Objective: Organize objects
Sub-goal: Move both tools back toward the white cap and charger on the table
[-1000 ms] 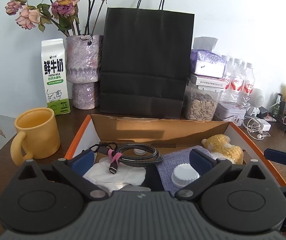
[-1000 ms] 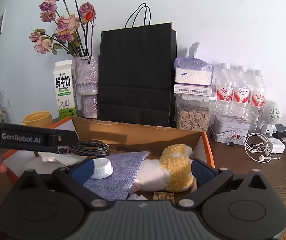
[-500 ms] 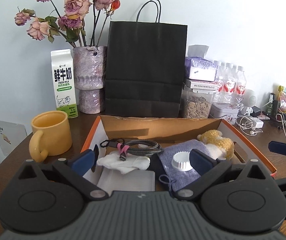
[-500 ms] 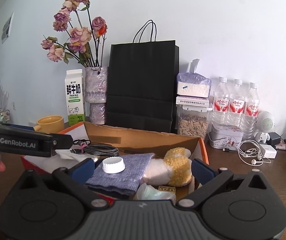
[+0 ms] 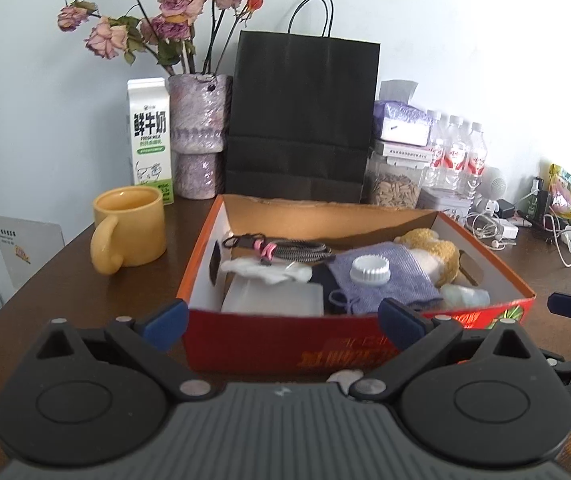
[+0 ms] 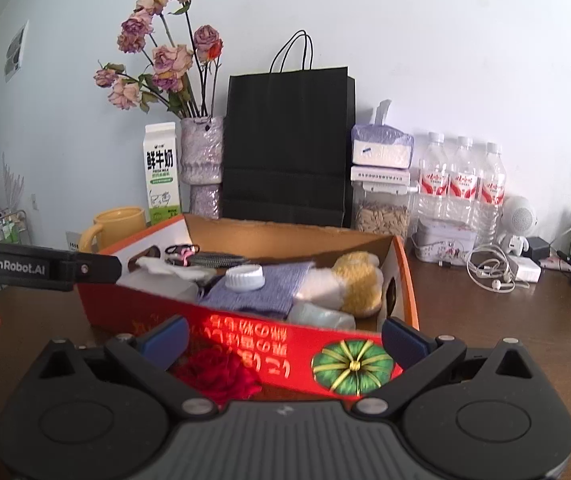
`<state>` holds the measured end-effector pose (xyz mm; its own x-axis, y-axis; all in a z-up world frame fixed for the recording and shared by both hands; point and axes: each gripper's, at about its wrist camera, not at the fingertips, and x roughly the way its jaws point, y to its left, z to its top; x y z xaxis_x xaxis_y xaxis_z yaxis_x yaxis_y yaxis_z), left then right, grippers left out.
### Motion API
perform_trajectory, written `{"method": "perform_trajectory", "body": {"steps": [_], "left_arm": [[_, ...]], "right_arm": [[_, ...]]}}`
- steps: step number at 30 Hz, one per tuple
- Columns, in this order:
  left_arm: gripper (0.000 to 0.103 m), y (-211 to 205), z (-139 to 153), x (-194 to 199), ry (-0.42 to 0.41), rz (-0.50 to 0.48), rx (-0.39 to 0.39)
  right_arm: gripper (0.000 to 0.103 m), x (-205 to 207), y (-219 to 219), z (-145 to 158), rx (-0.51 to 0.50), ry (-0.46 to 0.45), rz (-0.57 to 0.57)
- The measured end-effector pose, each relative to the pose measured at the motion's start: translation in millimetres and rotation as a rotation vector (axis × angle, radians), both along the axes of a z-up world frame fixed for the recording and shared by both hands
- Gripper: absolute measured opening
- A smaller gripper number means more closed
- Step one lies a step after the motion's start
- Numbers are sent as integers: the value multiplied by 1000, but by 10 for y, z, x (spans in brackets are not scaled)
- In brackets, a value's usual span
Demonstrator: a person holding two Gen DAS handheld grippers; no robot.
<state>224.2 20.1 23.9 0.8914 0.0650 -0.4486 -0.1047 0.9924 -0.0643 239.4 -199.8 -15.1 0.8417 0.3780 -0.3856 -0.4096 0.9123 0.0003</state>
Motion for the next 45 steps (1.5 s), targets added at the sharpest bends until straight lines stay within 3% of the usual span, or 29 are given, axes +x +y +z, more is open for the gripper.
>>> {"method": "perform_trajectory", "body": {"steps": [18, 30, 32, 34, 38, 40, 45], "left_arm": [[103, 312, -314, -389, 123, 57, 19], [103, 271, -364, -447, 150, 37, 16], [103, 274, -369, -445, 151, 38, 14], [103, 273, -373, -450, 152, 39, 13], [103, 302, -385, -444, 157, 46, 5], [103, 323, -389, -439, 160, 53, 2], [103, 330, -398, -428, 162, 51, 2]], "right_arm": [[103, -324, -189, -284, -68, 104, -36], [103, -310, -107, -407, -104, 196, 36], [99, -278, -97, -415, -102, 213, 43], [86, -245, -79, -421, -101, 226, 56], [73, -174, -1, -432, -98, 236, 95], [60, -134, 39, -433, -93, 240, 116], [43, -35, 185, -437, -103, 246, 156]]}}
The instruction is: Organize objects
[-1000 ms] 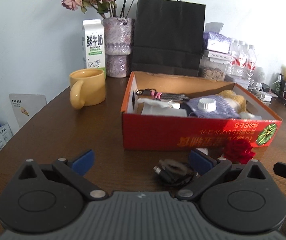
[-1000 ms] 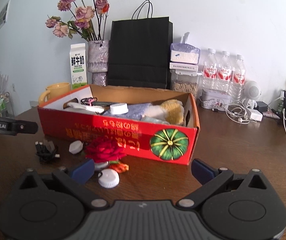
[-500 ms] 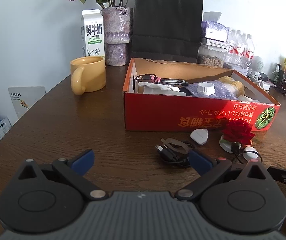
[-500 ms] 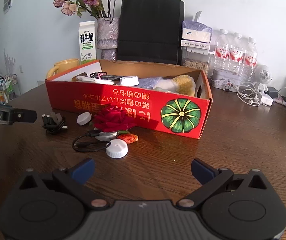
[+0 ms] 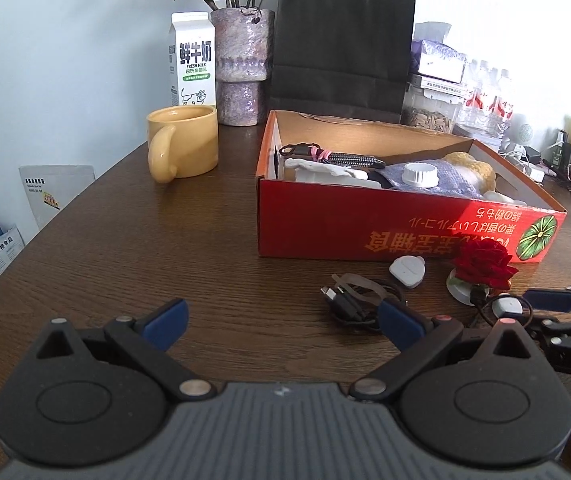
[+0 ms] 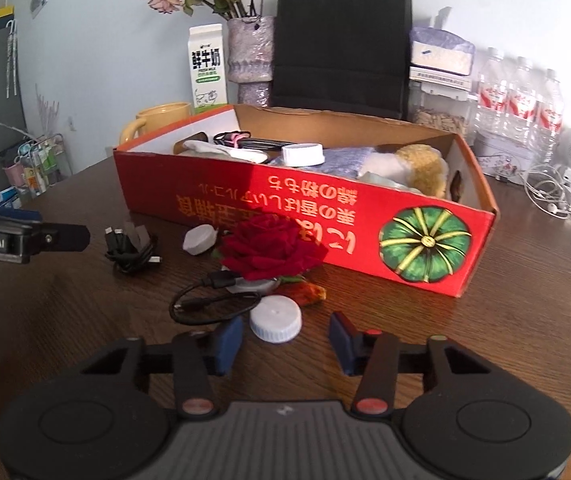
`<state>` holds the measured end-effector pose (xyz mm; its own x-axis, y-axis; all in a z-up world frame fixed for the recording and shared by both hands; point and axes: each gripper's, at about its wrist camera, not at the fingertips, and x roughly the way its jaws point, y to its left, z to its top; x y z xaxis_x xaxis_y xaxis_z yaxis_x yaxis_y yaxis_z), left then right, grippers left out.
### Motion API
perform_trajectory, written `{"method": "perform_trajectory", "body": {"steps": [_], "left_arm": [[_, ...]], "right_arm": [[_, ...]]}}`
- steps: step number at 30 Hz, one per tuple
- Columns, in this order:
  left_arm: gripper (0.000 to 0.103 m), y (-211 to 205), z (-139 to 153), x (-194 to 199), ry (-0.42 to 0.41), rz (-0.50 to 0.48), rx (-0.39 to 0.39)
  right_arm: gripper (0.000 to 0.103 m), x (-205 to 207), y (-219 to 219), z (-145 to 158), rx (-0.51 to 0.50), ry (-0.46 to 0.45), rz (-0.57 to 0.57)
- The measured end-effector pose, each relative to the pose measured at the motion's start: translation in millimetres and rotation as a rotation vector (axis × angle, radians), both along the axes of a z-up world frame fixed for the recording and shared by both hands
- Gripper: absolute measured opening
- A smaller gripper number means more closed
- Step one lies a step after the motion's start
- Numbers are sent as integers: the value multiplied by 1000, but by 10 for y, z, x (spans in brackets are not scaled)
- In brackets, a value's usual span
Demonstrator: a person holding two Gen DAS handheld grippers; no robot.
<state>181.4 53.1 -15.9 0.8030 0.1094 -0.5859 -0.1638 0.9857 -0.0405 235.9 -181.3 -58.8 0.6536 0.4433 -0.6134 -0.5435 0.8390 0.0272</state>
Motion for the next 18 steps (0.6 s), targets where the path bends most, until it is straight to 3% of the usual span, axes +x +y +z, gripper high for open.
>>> {"method": "perform_trajectory", "body": {"steps": [4, 10, 18], "left_arm": [[103, 6, -2, 15, 2, -2, 1], [103, -12, -2, 66, 7, -9, 5], [103, -100, -5, 223, 17, -57, 19]], "right_arm": [[27, 16, 49, -1, 2, -5, 15], [27, -10, -15, -9, 2, -26, -15], [27, -3, -299, 23, 51, -61, -152]]}}
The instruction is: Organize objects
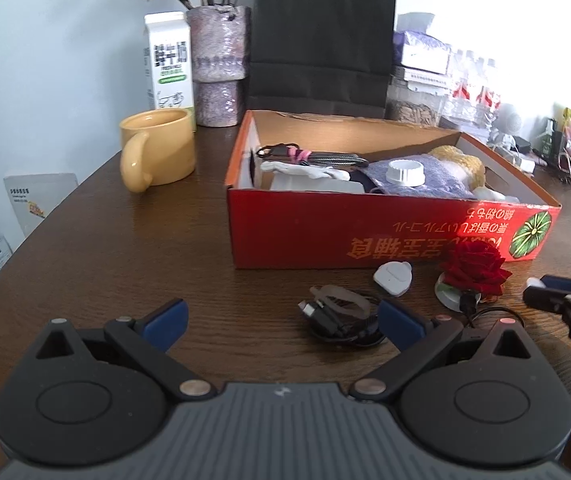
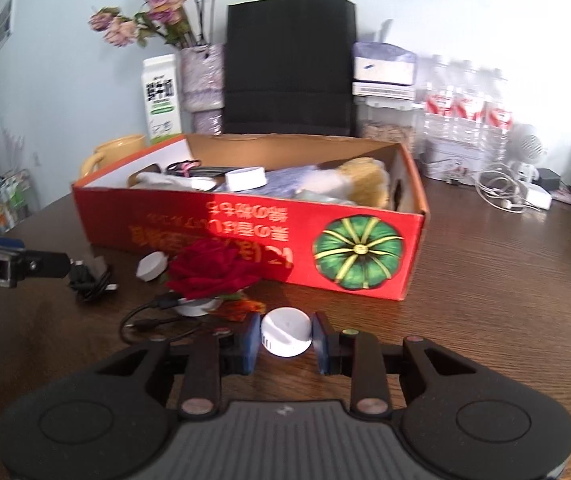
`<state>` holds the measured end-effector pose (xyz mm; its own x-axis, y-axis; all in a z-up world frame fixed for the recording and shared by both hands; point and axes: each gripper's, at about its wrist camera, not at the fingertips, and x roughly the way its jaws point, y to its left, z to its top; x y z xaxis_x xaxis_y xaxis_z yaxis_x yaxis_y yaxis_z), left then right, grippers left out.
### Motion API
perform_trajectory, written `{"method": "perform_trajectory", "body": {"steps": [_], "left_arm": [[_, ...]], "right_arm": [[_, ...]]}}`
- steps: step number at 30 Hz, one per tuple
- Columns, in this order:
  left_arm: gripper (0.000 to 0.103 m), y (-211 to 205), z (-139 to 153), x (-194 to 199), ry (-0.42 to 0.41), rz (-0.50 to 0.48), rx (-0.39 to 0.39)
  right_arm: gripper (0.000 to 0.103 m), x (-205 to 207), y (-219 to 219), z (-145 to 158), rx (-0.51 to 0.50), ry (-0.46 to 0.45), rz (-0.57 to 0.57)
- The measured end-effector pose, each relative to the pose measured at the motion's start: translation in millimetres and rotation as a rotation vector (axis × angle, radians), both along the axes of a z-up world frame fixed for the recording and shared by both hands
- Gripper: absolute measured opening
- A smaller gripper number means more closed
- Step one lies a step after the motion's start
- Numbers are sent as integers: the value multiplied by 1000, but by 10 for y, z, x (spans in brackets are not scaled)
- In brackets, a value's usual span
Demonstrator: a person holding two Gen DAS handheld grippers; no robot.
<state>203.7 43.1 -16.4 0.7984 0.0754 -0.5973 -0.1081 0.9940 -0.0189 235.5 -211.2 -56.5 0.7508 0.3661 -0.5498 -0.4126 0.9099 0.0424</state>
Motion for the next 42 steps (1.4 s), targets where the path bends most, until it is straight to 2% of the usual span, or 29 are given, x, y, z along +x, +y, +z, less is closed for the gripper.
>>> {"method": "perform_trajectory", "body": {"steps": [4, 10, 13, 17, 19, 25, 26, 27, 32, 42], "left_arm": [[103, -4, -4, 107, 7, -18, 16], [103, 24, -37, 261, 35, -30, -19], [97, 6, -35, 311, 31, -48, -32], [74, -12, -64, 377, 44, -77, -59], [66, -12, -64, 385, 38, -92, -81], [28, -19, -76, 351, 20, -152, -137], [15, -21, -84, 348, 23, -152, -138], [12, -22, -96, 352, 30, -149, -137], [3, 10, -81, 299, -2, -137, -154], [3, 89, 108, 88, -88, -101, -187]], "right_arm": [[27, 10, -30, 4, 3, -2, -10], [27, 17, -36, 1, 3, 5, -7], [27, 12, -30, -2, 2, 7, -6], [27, 11, -27, -5, 2, 8, -7], [27, 13, -27, -6, 1, 11, -6], [27, 6, -18, -12, 0, 15, -7], [27, 9, -15, -14, 0, 16, -8], [27, 8, -14, -15, 0, 17, -7], [27, 26, -15, -19, 3, 24, -8], [27, 36, -14, -19, 5, 27, -9]]}}
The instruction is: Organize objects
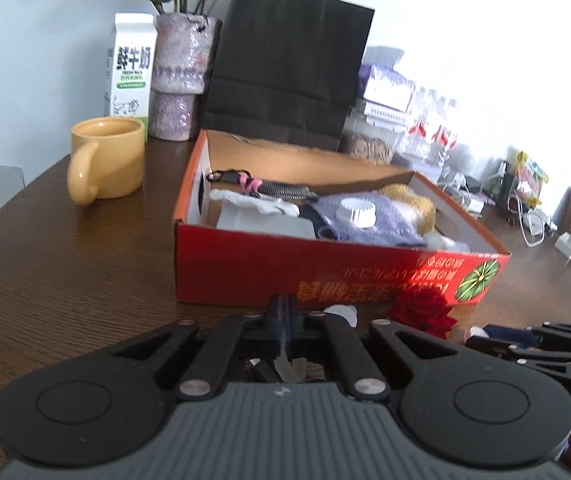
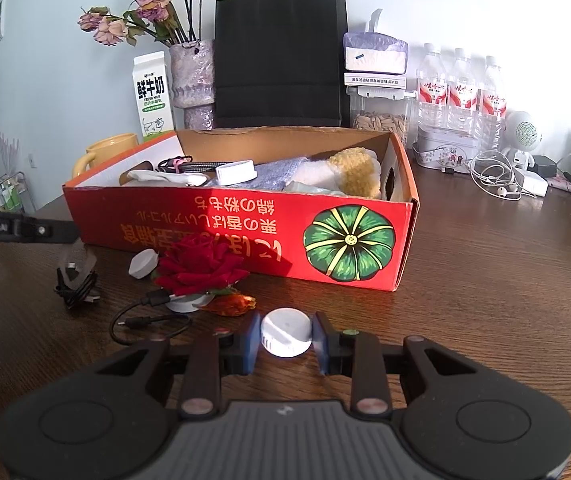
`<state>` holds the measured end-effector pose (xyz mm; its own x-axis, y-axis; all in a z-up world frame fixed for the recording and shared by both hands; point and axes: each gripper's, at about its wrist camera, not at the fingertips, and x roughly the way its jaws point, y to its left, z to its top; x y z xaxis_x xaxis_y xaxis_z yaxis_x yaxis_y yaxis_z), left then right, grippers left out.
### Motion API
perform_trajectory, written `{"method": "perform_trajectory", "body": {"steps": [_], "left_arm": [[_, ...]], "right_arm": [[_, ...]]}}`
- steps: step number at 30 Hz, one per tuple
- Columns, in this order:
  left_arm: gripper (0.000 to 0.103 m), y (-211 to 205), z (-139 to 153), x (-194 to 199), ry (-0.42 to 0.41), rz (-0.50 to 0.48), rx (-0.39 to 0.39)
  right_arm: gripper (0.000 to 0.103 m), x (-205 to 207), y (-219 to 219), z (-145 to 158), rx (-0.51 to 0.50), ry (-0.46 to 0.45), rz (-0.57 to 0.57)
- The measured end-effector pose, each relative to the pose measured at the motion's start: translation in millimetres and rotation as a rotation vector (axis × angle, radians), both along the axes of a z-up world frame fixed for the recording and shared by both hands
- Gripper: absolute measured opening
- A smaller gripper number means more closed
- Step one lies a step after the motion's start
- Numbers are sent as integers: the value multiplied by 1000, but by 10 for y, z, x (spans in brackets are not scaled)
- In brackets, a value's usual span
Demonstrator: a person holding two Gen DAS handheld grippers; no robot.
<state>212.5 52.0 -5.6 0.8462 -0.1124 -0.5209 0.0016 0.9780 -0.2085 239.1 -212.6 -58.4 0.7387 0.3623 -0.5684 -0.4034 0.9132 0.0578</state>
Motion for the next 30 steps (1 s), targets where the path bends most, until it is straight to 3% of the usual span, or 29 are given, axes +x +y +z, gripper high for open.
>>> {"method": "perform_trajectory", "body": {"steps": [18, 30], "left_arm": [[3, -54, 367, -122, -101, -1, 12], [3, -206, 624, -16, -168, -24, 21]], "right_arm": [[27, -41, 16, 25, 2, -36, 6], [27, -79, 136, 357, 24, -134, 49]]}}
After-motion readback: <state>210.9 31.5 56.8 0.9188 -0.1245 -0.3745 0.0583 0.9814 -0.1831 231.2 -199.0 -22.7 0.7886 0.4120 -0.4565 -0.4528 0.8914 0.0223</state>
